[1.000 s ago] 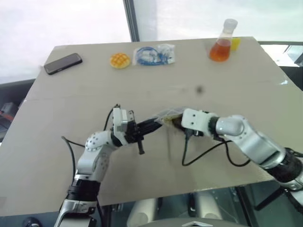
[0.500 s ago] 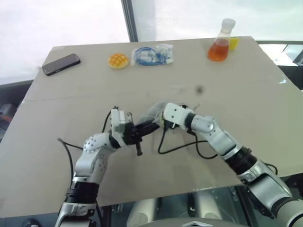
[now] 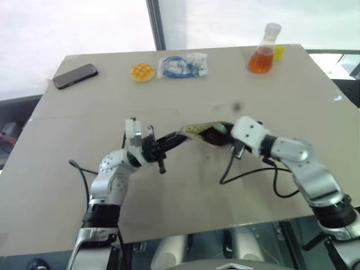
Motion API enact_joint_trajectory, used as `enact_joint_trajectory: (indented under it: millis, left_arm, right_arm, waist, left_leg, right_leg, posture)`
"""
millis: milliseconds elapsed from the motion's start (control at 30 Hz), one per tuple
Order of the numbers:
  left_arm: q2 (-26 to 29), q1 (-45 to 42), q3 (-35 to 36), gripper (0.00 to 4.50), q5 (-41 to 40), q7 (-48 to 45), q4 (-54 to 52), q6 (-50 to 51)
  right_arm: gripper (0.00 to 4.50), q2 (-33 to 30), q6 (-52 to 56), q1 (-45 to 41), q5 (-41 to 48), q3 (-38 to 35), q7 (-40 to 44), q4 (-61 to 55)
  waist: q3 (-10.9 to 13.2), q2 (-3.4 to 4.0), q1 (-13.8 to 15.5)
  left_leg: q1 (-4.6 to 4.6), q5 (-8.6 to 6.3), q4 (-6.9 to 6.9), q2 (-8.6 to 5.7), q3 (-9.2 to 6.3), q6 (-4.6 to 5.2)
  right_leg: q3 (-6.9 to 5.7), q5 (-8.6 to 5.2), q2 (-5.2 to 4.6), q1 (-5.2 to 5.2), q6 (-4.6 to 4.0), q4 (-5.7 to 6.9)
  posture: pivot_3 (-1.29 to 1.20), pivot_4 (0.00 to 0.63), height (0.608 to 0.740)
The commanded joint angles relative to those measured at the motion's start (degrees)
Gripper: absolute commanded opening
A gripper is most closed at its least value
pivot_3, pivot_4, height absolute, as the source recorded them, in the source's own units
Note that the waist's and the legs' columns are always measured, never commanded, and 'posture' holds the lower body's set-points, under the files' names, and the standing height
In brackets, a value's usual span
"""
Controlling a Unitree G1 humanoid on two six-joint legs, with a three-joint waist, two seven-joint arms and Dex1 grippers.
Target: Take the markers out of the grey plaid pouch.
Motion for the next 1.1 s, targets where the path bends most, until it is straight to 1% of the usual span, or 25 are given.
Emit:
enact_joint_trajectory:
  millis: [33,133,233,300,367,400,467,533,600,667,733,833,867,933,1000,1067,1100]
  left_arm:
    - [-0.49,-1.71,0.13,0.00,1.23,-0.85,1.64,-1.75]
    - [-0.85,-3.13,-0.09,0.00,3.21,-1.28,3.93,-3.96]
    - [-1.12,-4.43,-0.11,0.00,4.99,-1.23,5.46,-6.27]
    - [-0.98,-4.84,-0.18,0.00,6.22,-1.17,6.00,-7.62]
    - [-0.74,-4.59,0.03,0.00,7.29,-0.84,5.99,-9.00]
    - [-0.46,-3.96,0.25,0.00,7.95,-0.44,5.57,-9.84]
    - [-0.15,-2.89,0.57,0.00,8.49,0.08,4.77,-10.61]
    - [0.13,-1.51,1.03,0.00,8.24,0.60,3.38,-10.77]
    - [0.23,-0.73,1.17,0.00,7.88,1.15,2.50,-10.78]
    - [0.24,-0.33,1.32,0.00,7.65,1.64,2.07,-11.05]
    - [0.09,-0.22,1.61,0.00,7.39,2.08,1.85,-11.32]
    - [-0.10,-0.01,1.61,0.00,7.23,2.55,1.44,-11.46]
    - [-0.16,0.10,1.64,0.00,7.09,2.65,1.32,-11.44]
    - [-0.32,0.53,1.65,0.00,6.62,2.65,0.75,-11.21]
    - [-0.48,1.16,1.67,0.00,6.08,2.78,-0.15,-10.62]
    - [-0.41,1.57,1.60,0.00,5.86,2.88,-0.77,-10.25]
    - [-0.32,1.69,1.66,0.00,5.64,2.98,-0.97,-10.01]
  right_arm:
    - [0.24,0.10,5.25,1.03,6.62,-5.15,0.62,-7.06]
    - [0.24,1.80,8.61,2.82,12.88,-9.05,0.07,-10.27]
    - [0.24,9.31,11.68,2.87,25.74,-17.87,-4.76,-12.84]
    - [0.24,11.15,13.40,2.01,31.59,-23.00,-7.65,-13.34]
    - [0.24,10.03,15.60,0.01,33.12,-27.99,-12.27,-12.34]
    - [0.24,6.77,16.29,-1.05,31.27,-30.23,-13.67,-10.79]
    - [0.24,0.66,17.94,-1.97,28.44,-32.45,-15.10,-7.85]
    - [0.24,-7.66,19.47,-1.86,23.91,-31.90,-15.18,-1.16]
    - [0.24,-12.12,20.33,-2.00,22.08,-30.88,-15.04,3.96]
    - [0.24,-18.69,15.69,-0.92,13.97,-22.67,-13.26,11.92]
    - [0.24,-22.13,10.73,-0.92,8.29,-15.13,-9.93,20.06]
    - [0.24,-23.10,4.85,-2.03,3.43,-8.11,-6.08,27.74]
    - [1.28,-22.33,3.41,-2.66,2.68,-7.08,-5.36,29.84]
    - [2.11,-21.41,0.76,-3.04,1.09,-6.23,-5.16,31.99]
    - [3.06,-21.16,-0.70,-1.90,-0.03,-7.54,-6.36,30.25]
    - [3.06,-21.24,-0.83,-0.11,0.88,-10.05,-5.86,26.21]
    - [3.06,-20.42,2.19,1.09,5.19,-13.59,-4.61,20.50]
  waist:
    - [0.00,0.00,-0.02]
    - [0.01,-0.02,0.14]
    - [0.03,-0.04,0.12]
    - [0.04,-0.04,0.11]
    - [0.04,-0.03,0.10]
    - [0.04,-0.03,0.11]
    - [0.05,-0.02,0.16]
    - [0.04,-0.04,0.17]
    - [0.04,-0.04,0.12]
    - [0.05,-0.02,0.08]
    - [0.05,-0.02,-0.11]
    - [0.05,-0.02,-0.25]
    - [0.06,-0.01,-0.28]
    - [0.06,-0.01,-0.26]
    - [0.07,0.00,-0.14]
    - [0.08,0.00,0.01]
    - [0.08,0.00,0.11]
  left_leg:
    - [0.00,0.00,0.00,0.00,0.00,0.00]
    - [-0.05,0.00,0.00,-0.01,-0.02,0.00]
    - [-0.07,0.00,0.00,-0.03,-0.03,0.01]
    - [-0.07,0.00,0.00,-0.03,-0.03,0.01]
    - [-0.07,0.00,0.00,-0.04,-0.01,0.01]
    - [-0.07,-0.01,0.00,-0.05,0.00,0.01]
    - [-0.08,-0.01,0.00,-0.08,0.04,0.01]
    - [-0.09,-0.01,-0.01,-0.10,0.05,0.01]
    - [-0.09,-0.01,-0.08,-0.09,0.08,0.02]
    - [-0.09,-0.01,-0.11,-0.06,0.10,0.02]
    - [-0.09,-0.01,-0.13,-0.05,0.17,0.03]
    - [-0.05,-0.01,-0.12,-0.03,0.30,0.03]
    - [-0.05,-0.01,-0.11,-0.03,0.32,0.04]
    - [-0.05,-0.01,-0.11,-0.04,0.35,0.05]
    - [-0.07,-0.02,-0.10,-0.04,0.35,0.06]
    - [-0.08,-0.03,-0.10,-0.05,0.35,0.08]
    - [-0.08,-0.04,-0.10,-0.05,0.33,0.09]
  right_leg:
    - [0.00,0.00,0.00,0.00,0.00,-0.01]
    - [-0.03,0.02,-0.03,0.01,-0.03,-0.06]
    - [-0.04,0.10,-0.07,0.00,-0.14,-0.07]
    - [-0.03,0.10,-0.08,-0.01,-0.14,-0.06]
    - [-0.03,0.11,-0.10,0.00,-0.14,-0.07]
    - [-0.03,0.10,-0.11,0.00,-0.15,-0.08]
    - [-0.02,0.09,-0.14,-0.02,-0.16,-0.08]
    - [-0.04,0.05,-0.17,-0.02,-0.23,-0.10]
    - [-0.04,0.00,-0.17,-0.03,-0.37,-0.15]
    - [-0.04,0.01,-0.17,-0.05,-0.38,-0.14]
    - [-0.01,0.00,-0.16,-0.07,-0.39,-0.14]
    - [0.10,-0.01,-0.17,-0.06,-0.37,-0.15]
    - [0.13,0.00,-0.16,-0.07,-0.37,-0.15]
    - [0.17,0.00,-0.16,-0.07,-0.36,-0.15]
    - [0.18,0.04,-0.16,-0.09,-0.31,-0.15]
    - [0.20,0.13,-0.16,-0.10,-0.16,-0.15]
    - [0.19,0.13,-0.15,-0.11,-0.16,-0.15]
  posture:
    - [0.00,0.150,0.740]
    - [0.00,0.150,0.740]
    - [0.00,0.150,0.740]
    - [0.00,0.150,0.740]
    - [0.00,0.150,0.740]
    - [0.00,0.150,0.740]
    - [0.00,0.150,0.740]
    - [0.00,0.150,0.740]
    - [0.00,0.150,0.740]
    - [0.00,0.150,0.740]
    - [0.00,0.150,0.740]
    - [0.00,0.150,0.740]
    - [0.00,0.150,0.740]
    - [0.00,0.150,0.740]
    - [0.00,0.150,0.740]
    - [0.00,0.150,0.740]
    - [0.00,0.150,0.740]
